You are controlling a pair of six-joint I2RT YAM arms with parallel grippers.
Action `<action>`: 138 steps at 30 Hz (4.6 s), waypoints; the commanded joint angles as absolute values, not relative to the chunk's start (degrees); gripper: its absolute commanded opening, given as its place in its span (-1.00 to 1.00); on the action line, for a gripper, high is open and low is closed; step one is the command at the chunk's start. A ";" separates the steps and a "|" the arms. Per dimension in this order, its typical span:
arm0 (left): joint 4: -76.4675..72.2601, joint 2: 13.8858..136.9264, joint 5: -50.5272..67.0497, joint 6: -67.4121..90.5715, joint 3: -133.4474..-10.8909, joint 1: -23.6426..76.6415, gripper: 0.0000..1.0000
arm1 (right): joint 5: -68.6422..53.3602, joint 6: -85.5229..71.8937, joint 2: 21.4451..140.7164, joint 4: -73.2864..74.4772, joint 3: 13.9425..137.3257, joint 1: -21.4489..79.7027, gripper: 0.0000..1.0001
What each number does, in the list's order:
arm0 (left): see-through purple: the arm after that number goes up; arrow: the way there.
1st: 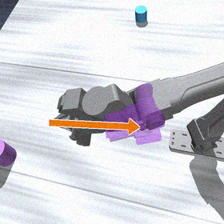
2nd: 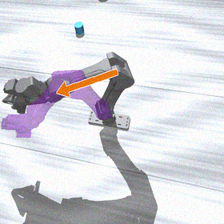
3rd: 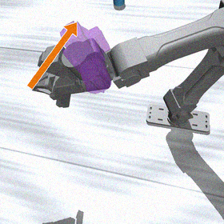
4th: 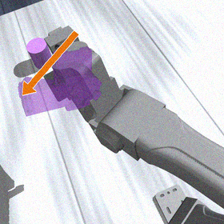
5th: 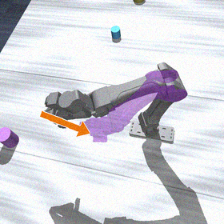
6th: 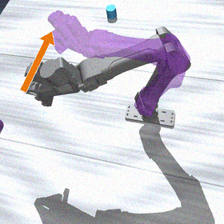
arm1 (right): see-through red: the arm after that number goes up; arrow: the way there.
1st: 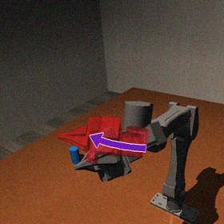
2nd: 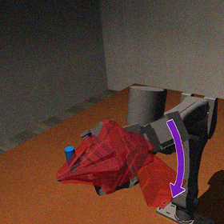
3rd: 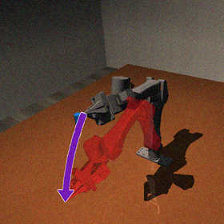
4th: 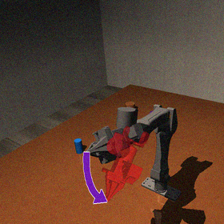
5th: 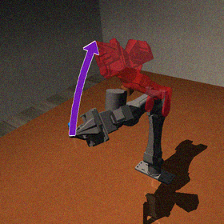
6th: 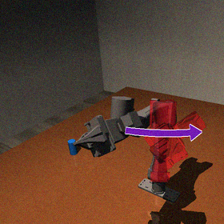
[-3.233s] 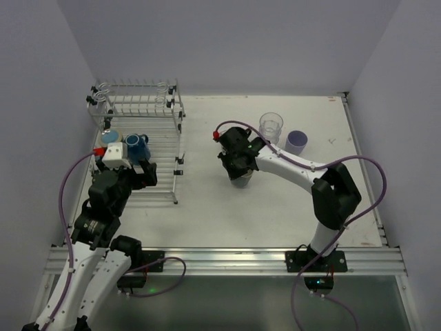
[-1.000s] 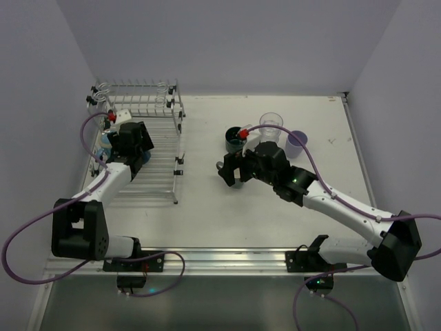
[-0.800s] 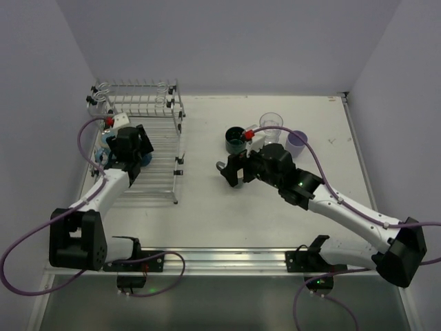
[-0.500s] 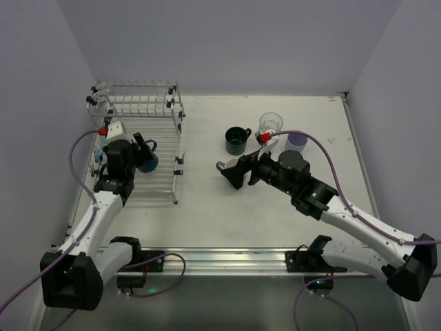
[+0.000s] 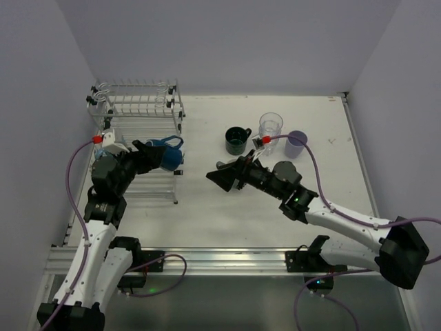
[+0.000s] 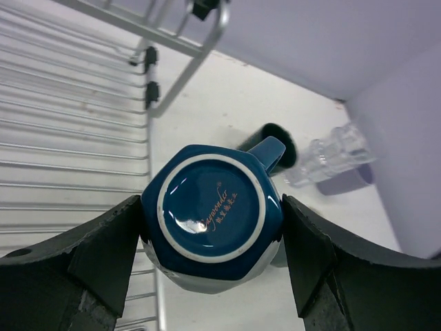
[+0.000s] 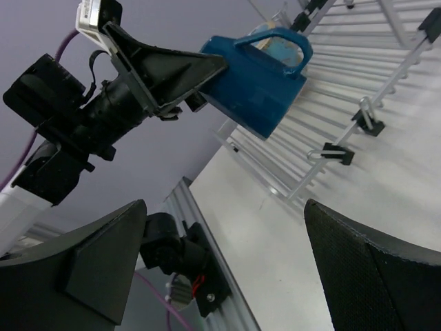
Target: Unload the cups from the dish rack
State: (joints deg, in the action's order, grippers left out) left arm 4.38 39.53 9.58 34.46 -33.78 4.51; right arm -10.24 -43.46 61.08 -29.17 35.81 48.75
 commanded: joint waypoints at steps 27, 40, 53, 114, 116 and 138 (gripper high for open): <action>-23.29 24.17 36.56 68.91 -23.21 6.94 -0.82 | -12.56 -50.89 76.72 -56.76 43.94 56.34 0.42; -19.62 26.37 36.74 62.15 -22.93 9.93 0.36 | -12.13 -52.91 79.90 -64.34 43.42 56.25 -0.90; -11.70 34.89 38.23 45.71 -34.52 9.93 1.00 | -14.15 -46.59 59.26 -37.47 41.12 53.09 -1.00; 14.71 49.74 -31.89 27.78 -46.84 8.26 1.00 | 4.58 -18.72 59.87 17.32 48.08 35.16 0.82; 12.66 53.85 -35.23 25.15 -48.42 8.17 1.00 | 4.05 -18.98 58.10 15.92 46.85 35.16 0.85; 6.94 69.78 2.98 0.00 -53.87 -12.83 1.00 | -1.31 -19.34 49.31 12.83 44.12 35.16 0.90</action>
State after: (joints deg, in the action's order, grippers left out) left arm 6.90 68.01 -5.58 4.25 -51.42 -10.83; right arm 0.62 -19.05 50.70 15.68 44.53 34.89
